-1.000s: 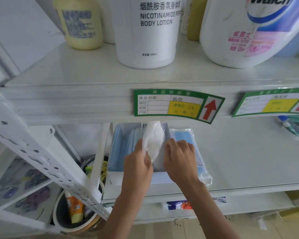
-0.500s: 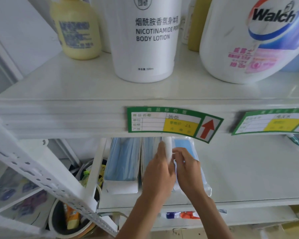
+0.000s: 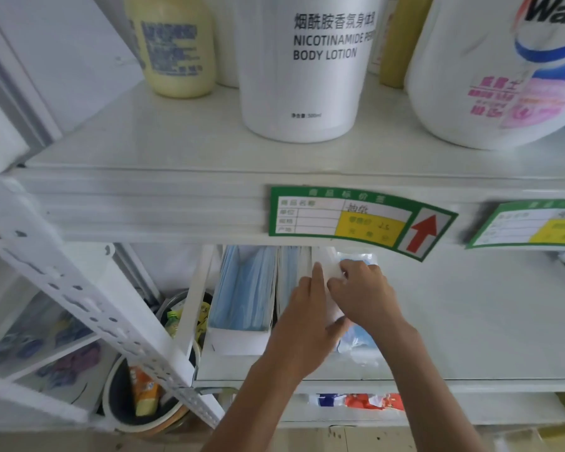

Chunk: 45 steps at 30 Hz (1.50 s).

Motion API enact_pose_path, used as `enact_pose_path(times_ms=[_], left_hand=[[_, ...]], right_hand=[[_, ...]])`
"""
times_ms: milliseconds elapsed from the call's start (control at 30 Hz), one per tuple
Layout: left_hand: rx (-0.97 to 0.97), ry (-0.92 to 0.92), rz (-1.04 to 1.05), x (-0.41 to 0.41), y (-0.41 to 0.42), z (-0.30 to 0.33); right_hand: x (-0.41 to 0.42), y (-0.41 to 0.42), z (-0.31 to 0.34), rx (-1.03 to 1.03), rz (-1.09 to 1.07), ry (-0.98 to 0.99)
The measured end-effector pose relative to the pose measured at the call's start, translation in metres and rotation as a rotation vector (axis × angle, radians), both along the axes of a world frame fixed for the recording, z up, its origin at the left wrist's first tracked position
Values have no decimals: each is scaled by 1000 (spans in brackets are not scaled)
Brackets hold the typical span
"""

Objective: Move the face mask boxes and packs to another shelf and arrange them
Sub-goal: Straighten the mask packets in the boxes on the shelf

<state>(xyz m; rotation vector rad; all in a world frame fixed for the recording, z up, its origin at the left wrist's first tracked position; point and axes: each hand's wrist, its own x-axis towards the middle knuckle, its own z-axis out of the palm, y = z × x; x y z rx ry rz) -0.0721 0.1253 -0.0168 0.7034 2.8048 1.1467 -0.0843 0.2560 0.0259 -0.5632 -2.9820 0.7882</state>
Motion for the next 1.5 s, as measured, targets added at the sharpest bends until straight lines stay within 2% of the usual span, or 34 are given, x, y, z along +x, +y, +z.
enact_pose_path(times_ms=[33, 133, 200, 300, 433, 567, 667, 767, 1000, 1100, 1300, 1500], left_hand=[[4, 17, -29, 1, -7, 3], [-97, 241, -73, 2, -36, 9], [-55, 280, -7, 2, -54, 9], [-46, 262, 140, -2, -75, 7], [-237, 211, 90, -7, -90, 3], [-357, 258, 88, -5, -95, 3], [-438, 210, 190, -6, -101, 2], [-485, 179, 248, -6, -105, -2], [-309, 131, 311, -3, -104, -4], [-176, 118, 318, -3, -106, -3], [-105, 54, 332, -6, -108, -3], [-25, 24, 365, -11, -112, -9]], right_hand=[[4, -5, -4, 57, 0, 8], [18, -24, -18, 159, 62, 28], [23, -33, -26, 251, 135, 3], [24, -41, -31, 263, 118, 19], [26, -48, -32, 228, 53, 220], [25, -57, -30, 175, 264, 470], [27, -70, -33, 188, 472, 449], [32, -83, -42, 271, 513, 367], [32, -92, -44, 300, 408, 320], [31, -93, -40, 349, 405, 264], [31, -101, -36, 419, 479, 162], [15, -109, -31, 387, 384, 137]])
